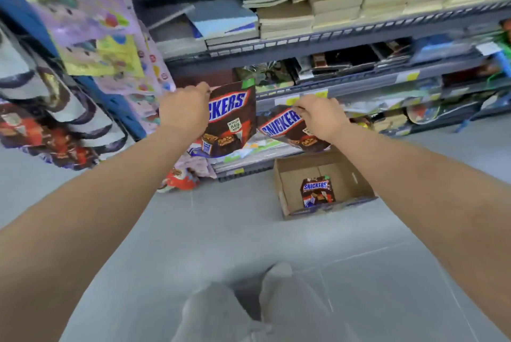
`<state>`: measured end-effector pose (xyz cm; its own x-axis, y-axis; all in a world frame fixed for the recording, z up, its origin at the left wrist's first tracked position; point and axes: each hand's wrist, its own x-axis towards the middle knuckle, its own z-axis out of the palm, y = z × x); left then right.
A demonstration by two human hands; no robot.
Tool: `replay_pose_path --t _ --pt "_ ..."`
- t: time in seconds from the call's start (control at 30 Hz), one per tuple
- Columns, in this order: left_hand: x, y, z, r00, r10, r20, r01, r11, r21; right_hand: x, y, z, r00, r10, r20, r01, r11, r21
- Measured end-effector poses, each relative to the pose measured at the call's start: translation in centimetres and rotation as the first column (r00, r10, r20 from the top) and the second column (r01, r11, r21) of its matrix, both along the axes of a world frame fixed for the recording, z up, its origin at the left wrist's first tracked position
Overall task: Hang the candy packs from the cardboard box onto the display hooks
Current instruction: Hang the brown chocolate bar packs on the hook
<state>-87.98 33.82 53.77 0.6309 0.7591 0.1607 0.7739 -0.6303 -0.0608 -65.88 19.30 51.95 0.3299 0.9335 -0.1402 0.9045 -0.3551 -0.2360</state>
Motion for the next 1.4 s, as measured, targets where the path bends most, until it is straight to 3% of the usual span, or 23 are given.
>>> replay_pose_path --t 0.13,0.23,0.37,0.47,0.6,0.67,0.8,0.9,1.03,1.2,1.27,1.4 --pt "-6.5 2.2 2.2 0.993 0.106 -0.048 -0.103 0.993 0.062 -5.6 3.8 1.4 0.982 0.184 -0.029 -0.184 0.983 0.012" --pt "-12.7 3.9 3.9 0.987 0.160 0.035 -0.163 0.979 0.121 -11.5 6.7 3.2 0.961 0.259 -0.092 -0.250 0.963 0.102" --pt "-19.8 5.8 5.2 0.981 0.180 0.075 -0.192 0.961 0.199 -19.3 10.0 4.9 0.874 0.217 -0.434 -0.099 0.955 0.278" --pt "-23.8 7.6 5.5 0.976 0.189 0.105 -0.208 0.954 0.217 -24.6 12.1 6.7 0.785 0.236 -0.573 -0.140 0.968 0.206" --pt "-28.6 10.2 5.2 0.943 0.331 0.029 -0.332 0.937 0.106 -30.1 14.4 8.2 0.858 0.418 -0.299 -0.455 0.888 -0.062" --pt "-30.9 11.4 5.2 0.901 0.432 0.033 -0.433 0.900 0.050 -32.0 15.3 8.1 0.849 0.432 -0.306 -0.478 0.873 -0.093" --pt "-34.7 13.8 4.6 0.907 0.421 0.027 -0.422 0.903 0.082 -34.6 18.2 7.3 0.794 0.395 -0.462 -0.448 0.894 -0.006" --pt "-36.6 15.3 4.5 0.911 0.390 0.132 -0.399 0.915 0.051 -36.2 21.6 6.5 0.786 0.406 -0.466 -0.410 0.907 0.098" --pt "-38.0 16.7 5.1 0.937 0.314 0.153 -0.317 0.948 -0.007 -38.3 26.0 6.2 0.713 0.429 -0.555 -0.411 0.896 0.165" --pt "-39.3 18.5 4.7 0.929 0.314 0.196 -0.309 0.950 -0.054 -40.5 29.8 5.8 0.744 0.469 -0.475 -0.439 0.880 0.181" --pt "-40.1 19.4 4.3 0.886 0.382 0.265 -0.361 0.924 -0.126 -41.3 30.6 5.7 0.753 0.453 -0.478 -0.421 0.889 0.181" --pt "-40.9 22.1 4.0 0.782 0.542 0.308 -0.472 0.837 -0.275 -43.7 32.3 5.8 0.833 0.443 -0.333 -0.404 0.897 0.182"
